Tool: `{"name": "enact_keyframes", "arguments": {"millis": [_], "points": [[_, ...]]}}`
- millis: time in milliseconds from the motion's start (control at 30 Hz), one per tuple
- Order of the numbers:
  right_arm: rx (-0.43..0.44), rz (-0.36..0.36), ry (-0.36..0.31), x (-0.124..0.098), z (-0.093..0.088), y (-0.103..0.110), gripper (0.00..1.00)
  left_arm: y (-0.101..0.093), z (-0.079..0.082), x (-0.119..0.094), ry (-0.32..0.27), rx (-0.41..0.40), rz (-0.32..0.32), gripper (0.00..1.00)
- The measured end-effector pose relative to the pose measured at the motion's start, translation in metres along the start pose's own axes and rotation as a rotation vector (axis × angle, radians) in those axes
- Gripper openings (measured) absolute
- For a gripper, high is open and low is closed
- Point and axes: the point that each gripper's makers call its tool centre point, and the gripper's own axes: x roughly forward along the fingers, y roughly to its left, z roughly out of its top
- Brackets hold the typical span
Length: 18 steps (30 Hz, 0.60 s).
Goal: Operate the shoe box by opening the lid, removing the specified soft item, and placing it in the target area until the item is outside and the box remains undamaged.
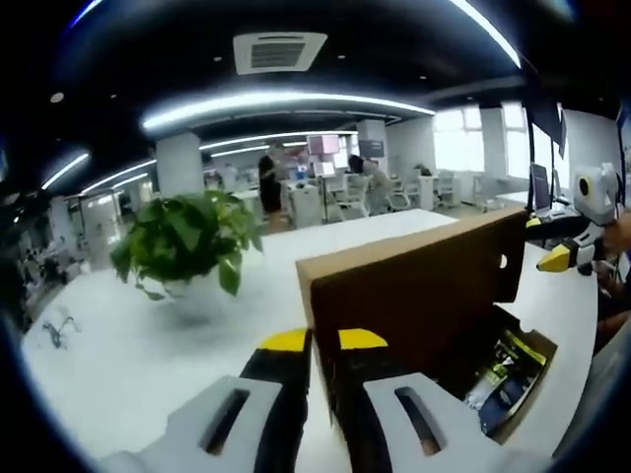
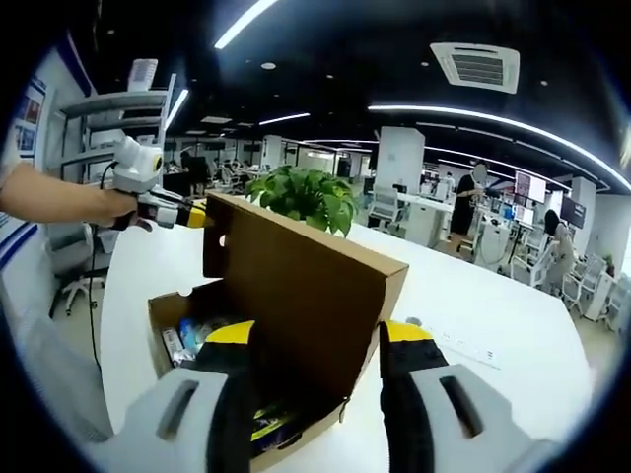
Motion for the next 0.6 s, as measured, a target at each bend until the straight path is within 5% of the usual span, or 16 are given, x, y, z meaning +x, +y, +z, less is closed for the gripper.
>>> {"name": "enact_keyframes", "arguments": {"millis": [400,467,600], "points": [[0.025,-0.063,0.003,0.012,-0.002,-0.023,0.34,0.009,0.004,0.017,-0.005,-0.012,0.030,0.00],[0.081,-0.058,0.014,0.013,-0.009,-0.025,0.33,0.010,0.005,0.020,-0.005,-0.014,0.031,0.00],[0.061,-0.076,0.055,0.012,-0.028,-0.027,0.27,0.012,0.006,0.026,-0.003,-0.016,0.033,0.00]]}}
